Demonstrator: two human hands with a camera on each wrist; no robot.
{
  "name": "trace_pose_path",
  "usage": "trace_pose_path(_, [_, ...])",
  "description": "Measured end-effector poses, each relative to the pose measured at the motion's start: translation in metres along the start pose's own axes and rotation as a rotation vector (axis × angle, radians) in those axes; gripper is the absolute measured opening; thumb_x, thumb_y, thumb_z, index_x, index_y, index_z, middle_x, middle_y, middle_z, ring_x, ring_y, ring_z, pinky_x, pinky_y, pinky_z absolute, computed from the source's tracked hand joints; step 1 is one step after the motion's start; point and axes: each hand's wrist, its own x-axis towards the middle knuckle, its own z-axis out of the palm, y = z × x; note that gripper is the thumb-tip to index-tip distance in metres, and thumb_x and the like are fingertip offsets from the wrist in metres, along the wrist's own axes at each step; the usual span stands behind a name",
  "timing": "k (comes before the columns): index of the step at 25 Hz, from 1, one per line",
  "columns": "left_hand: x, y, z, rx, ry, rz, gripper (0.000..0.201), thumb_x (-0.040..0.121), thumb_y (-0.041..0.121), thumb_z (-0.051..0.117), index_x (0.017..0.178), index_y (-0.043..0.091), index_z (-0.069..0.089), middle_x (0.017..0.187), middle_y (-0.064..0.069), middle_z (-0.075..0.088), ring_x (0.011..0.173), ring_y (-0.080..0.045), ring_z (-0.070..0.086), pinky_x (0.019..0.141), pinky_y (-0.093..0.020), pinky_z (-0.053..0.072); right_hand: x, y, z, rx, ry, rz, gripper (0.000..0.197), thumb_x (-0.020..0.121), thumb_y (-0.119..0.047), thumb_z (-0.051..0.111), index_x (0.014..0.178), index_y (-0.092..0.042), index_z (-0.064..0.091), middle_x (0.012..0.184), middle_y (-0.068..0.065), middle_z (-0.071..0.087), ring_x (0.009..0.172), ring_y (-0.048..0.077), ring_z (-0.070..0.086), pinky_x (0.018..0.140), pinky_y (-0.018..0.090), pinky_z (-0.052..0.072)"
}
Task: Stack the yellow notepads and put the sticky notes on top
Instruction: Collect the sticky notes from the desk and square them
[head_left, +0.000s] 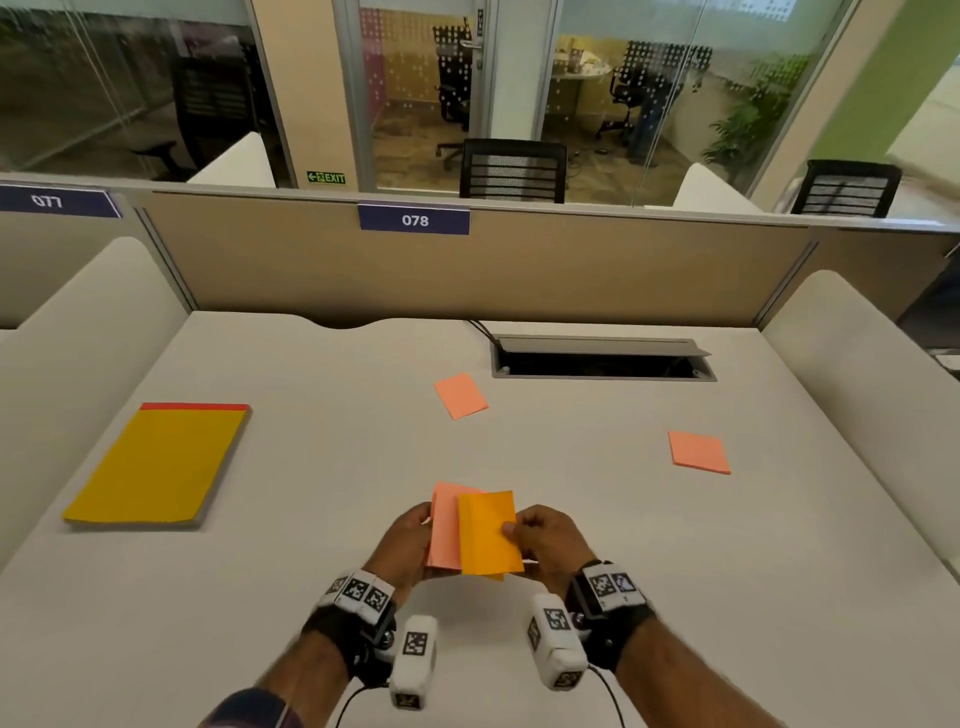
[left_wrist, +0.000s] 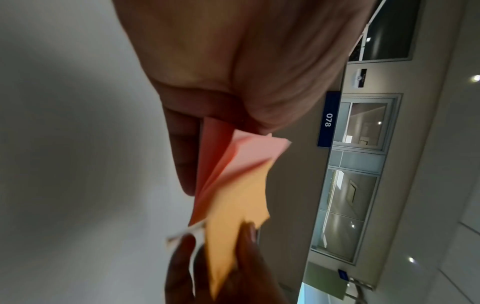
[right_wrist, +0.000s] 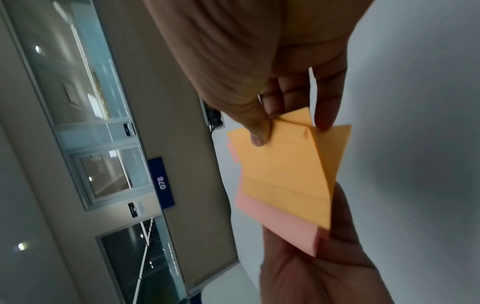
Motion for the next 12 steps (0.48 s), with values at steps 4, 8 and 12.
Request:
trace_pose_path(4, [0.003,-0.006,0.007,-0.044,-0.092,-0.033,0.025,0.096,0.017,0.047,0.117,0.021,0.061,0.113,-0.017,0.071,0.103,-0.038,0.068,0.089,-0.058,0.054,0.004,0.01,0.024,-0.163,0.157,-0.041,0.027,0.078,-0.019,0.074,0.063,-0.017,0.052,0.081,0.013,0.062,0.089,0.037,0.064,0.083,0.062,0.054])
trace_pose_path(8, [0.01,-0.01,0.02,-0.159,-0.076,-0.081,0.04,0.099,0.039,0.04,0.115,0.009,0.061,0.113,-0.023,0.068,0.1,-0.039,0.067,0.086,-0.058,0.055,0.015,0.022,0.022,-0.166,0.231,0.006,0.028,0.062,-0.032,0.076,0.062,-0.016,0.053,0.077,0.02,0.057,0.081,0.033,0.061,0.076,0.054,0.056])
trace_pose_path(12, [0.016,-0.008,0.049,0.064,-0.086,-0.015,0.029,0.098,0.041,0.039,0.103,0.021,0.06,0.111,-0.016,0.068,0.099,-0.034,0.065,0.082,-0.051,0.057,0.024,0.026,0.017,-0.103,0.164,0.077,0.054,0.063,-0.02,0.068,0.114,-0.018,0.049,0.114,0.018,0.062,0.1,0.036,0.064,0.078,0.055,0.059])
